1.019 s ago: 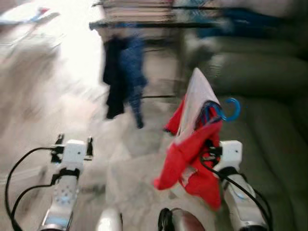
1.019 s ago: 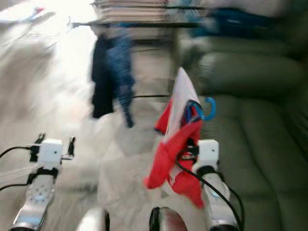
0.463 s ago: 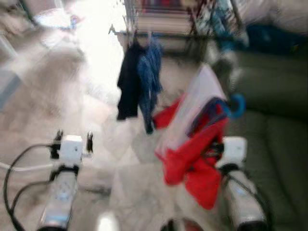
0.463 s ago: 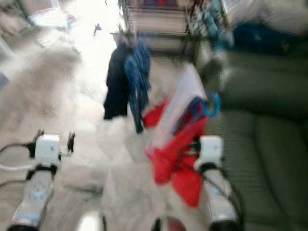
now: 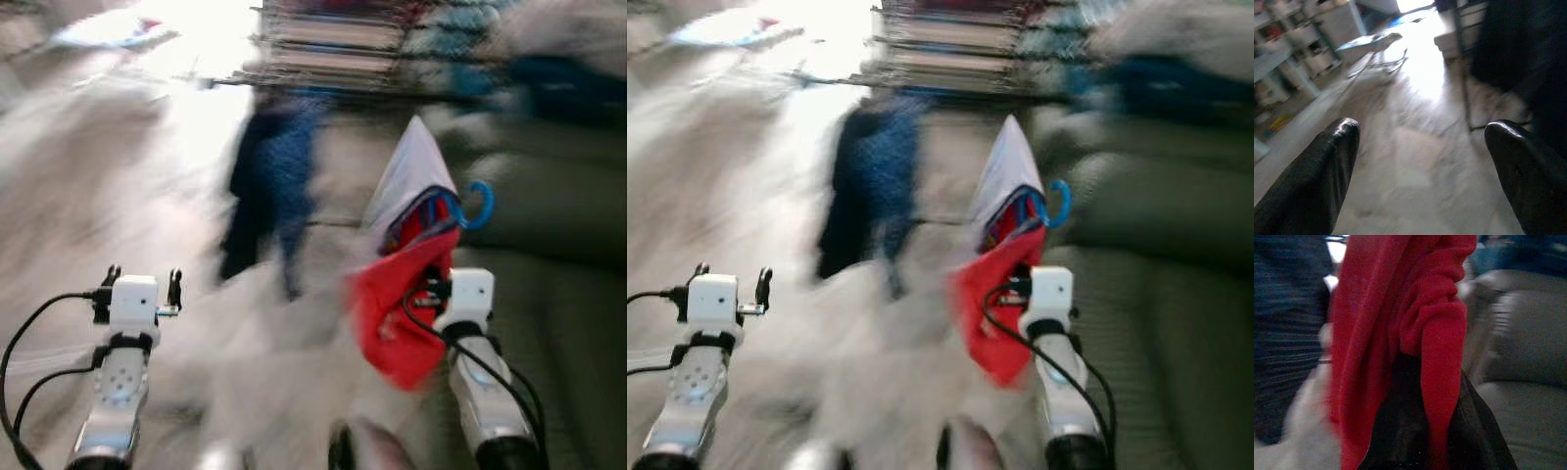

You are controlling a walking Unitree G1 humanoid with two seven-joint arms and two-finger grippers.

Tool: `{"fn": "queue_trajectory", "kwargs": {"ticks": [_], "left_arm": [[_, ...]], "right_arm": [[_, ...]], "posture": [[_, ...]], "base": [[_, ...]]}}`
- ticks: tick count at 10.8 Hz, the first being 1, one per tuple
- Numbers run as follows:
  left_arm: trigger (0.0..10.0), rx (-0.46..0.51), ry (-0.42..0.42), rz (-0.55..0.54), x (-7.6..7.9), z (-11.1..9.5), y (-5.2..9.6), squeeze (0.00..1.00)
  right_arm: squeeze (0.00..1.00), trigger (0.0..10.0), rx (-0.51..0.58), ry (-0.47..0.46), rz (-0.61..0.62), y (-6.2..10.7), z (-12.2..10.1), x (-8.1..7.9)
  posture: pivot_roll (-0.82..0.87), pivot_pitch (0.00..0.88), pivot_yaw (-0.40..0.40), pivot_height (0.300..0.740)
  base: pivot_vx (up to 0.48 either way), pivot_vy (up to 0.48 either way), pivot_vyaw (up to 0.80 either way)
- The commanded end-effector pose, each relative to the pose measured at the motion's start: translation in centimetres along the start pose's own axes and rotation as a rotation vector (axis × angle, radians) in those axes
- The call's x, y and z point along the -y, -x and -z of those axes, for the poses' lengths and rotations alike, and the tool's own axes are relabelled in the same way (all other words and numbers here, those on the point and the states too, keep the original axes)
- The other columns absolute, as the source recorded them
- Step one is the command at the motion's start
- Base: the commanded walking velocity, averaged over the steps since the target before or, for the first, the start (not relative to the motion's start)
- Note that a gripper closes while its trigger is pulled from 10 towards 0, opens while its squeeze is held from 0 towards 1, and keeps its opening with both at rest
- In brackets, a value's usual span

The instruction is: Hang hanger

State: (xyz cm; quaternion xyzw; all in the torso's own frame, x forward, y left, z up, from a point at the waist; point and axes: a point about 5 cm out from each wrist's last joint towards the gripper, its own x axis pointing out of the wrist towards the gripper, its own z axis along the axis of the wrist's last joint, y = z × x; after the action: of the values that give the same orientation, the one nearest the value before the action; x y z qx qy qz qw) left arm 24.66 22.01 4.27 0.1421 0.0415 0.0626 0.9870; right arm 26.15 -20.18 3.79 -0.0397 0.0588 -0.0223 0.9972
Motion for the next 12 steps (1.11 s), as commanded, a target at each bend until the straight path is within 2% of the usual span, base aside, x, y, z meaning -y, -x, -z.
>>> {"fn": "queue_trajectory", "kwargs": {"ticks": [1, 2, 7, 10, 12], "left_arm": [[10.0, -0.021, -0.005, 0.009, -0.3, 0.4, 0.3, 0.0], [10.0, -0.024, -0.006, 0.015, -0.3, 0.4, 0.2, 0.0], [10.0, -0.038, -0.014, 0.044, -0.3, 0.5, 0.2, 0.0], [10.0, -0.042, -0.015, 0.053, -0.2, 0.5, 0.1, 0.0], [10.0, -0.031, -0.029, 0.063, 0.0, 0.4, 0.1, 0.0]], "right_arm": [[0.0, 10.0, 0.036, 0.004, 0.027, -0.2, -0.6, 0.4], [0.0, 10.0, 0.038, 0.005, 0.031, -0.3, -0.7, 0.4], [0.0, 10.0, 0.028, 0.001, 0.052, -0.5, -0.5, 0.4], [0.0, 10.0, -0.038, -0.008, 0.007, -0.2, 0.7, -0.5], [0.0, 10.0, -0.034, -0.003, -0.006, 0.3, 0.9, -0.9]], "posture": [[0.0, 0.123, -0.052, 0.74], [0.0, 0.122, -0.051, 0.74], [0.01, 0.124, -0.046, 0.74], [0.01, 0.125, -0.044, 0.74], [0.0, 0.127, -0.044, 0.74]], "base": [[0.424, 0.0, 0.0], [0.416, 0.0, 0.0], [0.369, 0.307, 0.0], [0.27, 0.397, 0.0], [0.124, 0.416, 0.0]]}}
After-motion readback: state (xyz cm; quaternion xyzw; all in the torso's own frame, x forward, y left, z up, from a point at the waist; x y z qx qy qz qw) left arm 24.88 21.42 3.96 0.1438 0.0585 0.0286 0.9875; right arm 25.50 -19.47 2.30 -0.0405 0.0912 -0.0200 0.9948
